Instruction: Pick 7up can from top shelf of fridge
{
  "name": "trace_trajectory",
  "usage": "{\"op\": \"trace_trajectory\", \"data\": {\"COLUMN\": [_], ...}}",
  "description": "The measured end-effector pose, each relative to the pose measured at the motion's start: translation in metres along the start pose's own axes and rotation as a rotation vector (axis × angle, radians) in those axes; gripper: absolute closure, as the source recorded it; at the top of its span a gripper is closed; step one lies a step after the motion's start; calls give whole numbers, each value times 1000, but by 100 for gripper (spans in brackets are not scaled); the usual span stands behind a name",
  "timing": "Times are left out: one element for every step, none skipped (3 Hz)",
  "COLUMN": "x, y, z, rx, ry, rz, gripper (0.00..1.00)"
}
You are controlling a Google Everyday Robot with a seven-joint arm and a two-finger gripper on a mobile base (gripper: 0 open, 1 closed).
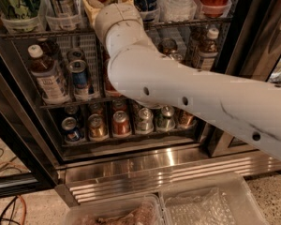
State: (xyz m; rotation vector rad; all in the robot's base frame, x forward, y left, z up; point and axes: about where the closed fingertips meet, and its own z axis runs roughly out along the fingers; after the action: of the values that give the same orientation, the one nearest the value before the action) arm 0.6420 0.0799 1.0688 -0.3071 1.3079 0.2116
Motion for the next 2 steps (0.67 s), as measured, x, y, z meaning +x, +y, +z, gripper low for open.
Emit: {"op": "trace_trajectory", "data": {"x": [2,5], "y": [0,0], "z": [1,2], "rx": [-1,-3], "ry": [3,7], "rz": [2,5], "gripper": [58,81]}}
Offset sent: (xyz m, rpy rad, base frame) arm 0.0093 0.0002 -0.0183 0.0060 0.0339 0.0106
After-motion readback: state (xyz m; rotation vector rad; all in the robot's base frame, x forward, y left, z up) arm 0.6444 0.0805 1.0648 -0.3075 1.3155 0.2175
